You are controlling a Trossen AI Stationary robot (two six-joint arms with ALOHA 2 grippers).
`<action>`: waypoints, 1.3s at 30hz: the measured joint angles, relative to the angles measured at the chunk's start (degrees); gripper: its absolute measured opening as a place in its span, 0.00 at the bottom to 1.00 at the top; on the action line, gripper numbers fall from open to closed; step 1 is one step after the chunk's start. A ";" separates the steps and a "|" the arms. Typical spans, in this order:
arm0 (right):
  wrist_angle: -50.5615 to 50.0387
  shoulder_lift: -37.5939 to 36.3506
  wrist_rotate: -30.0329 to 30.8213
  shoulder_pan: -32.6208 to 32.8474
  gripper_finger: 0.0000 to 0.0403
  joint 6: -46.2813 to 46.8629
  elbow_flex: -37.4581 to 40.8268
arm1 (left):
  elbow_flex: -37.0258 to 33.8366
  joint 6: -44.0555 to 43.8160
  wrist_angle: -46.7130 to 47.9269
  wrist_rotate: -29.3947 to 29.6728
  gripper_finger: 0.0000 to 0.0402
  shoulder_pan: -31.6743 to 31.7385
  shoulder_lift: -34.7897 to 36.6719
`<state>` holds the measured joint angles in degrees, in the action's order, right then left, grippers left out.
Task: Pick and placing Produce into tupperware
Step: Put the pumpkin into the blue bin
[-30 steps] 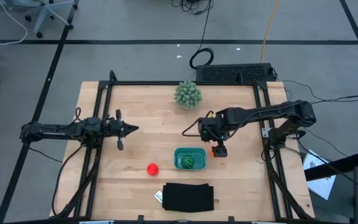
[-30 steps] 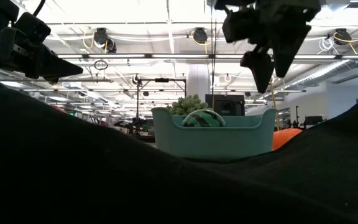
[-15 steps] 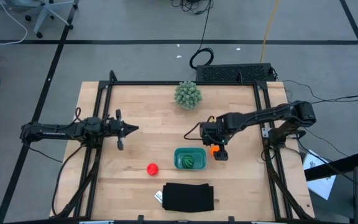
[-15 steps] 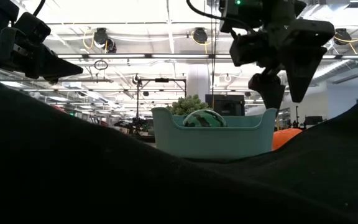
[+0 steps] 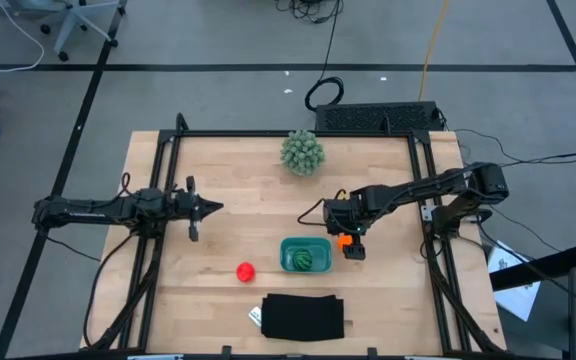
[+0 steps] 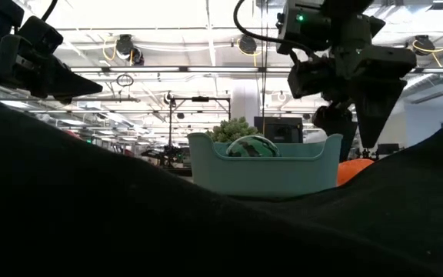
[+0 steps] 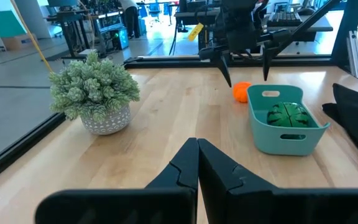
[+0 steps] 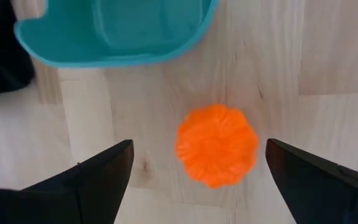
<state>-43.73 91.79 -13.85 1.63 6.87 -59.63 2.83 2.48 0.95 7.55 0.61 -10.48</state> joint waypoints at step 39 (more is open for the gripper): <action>14.46 -0.02 3.70 0.00 0.89 -0.87 9.89 | 0.00 0.00 0.27 0.02 0.01 0.01 0.00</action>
<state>-29.27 91.77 -10.15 1.63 6.00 -49.74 2.83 2.48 1.22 7.57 0.62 -10.48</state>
